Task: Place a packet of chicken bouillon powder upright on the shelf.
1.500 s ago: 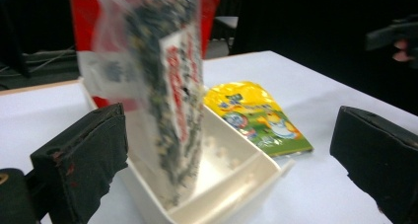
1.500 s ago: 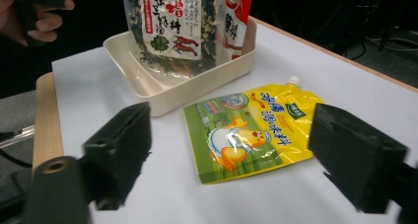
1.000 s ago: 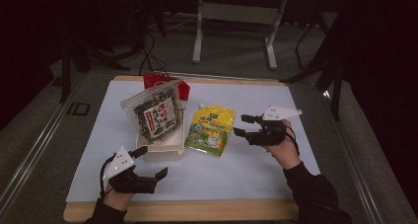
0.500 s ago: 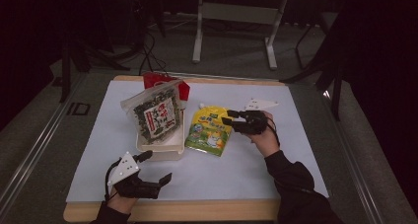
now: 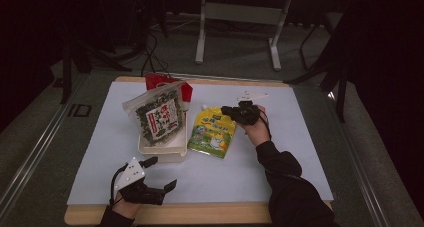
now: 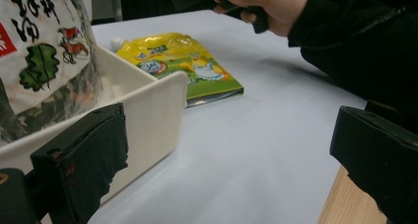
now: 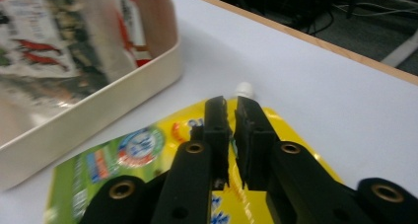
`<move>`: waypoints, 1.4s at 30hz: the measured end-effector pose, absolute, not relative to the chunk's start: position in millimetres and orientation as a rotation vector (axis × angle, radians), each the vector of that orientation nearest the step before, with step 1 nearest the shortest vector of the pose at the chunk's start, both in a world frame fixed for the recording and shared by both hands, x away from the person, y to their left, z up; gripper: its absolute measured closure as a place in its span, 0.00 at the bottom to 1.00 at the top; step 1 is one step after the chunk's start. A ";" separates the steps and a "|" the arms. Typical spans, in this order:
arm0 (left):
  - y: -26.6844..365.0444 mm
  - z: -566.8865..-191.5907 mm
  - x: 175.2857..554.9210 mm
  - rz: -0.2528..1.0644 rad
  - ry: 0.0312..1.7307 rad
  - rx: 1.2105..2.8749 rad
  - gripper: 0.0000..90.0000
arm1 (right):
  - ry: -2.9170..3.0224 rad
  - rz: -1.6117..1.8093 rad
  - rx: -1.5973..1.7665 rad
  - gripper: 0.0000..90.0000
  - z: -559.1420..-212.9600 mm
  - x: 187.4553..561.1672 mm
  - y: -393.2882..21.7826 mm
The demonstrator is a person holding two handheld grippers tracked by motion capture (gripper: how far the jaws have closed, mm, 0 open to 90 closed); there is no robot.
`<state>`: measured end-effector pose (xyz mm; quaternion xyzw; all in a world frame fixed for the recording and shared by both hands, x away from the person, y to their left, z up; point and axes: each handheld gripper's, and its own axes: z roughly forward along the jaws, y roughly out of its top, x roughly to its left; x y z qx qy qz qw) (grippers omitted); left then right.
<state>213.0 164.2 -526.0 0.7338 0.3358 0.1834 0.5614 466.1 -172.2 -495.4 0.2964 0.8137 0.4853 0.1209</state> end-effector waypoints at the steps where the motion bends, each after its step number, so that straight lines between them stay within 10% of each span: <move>1: 164.1 -526.6 212.9 0.432 0.788 1.731 0.03 | 2.382 1.409 0.874 0.98 -496.6 469.5 -169.6; 42: 169.4 -526.3 204.6 0.468 0.778 1.733 0.03 | 2.575 1.186 1.028 1.00 -539.9 540.7 -95.9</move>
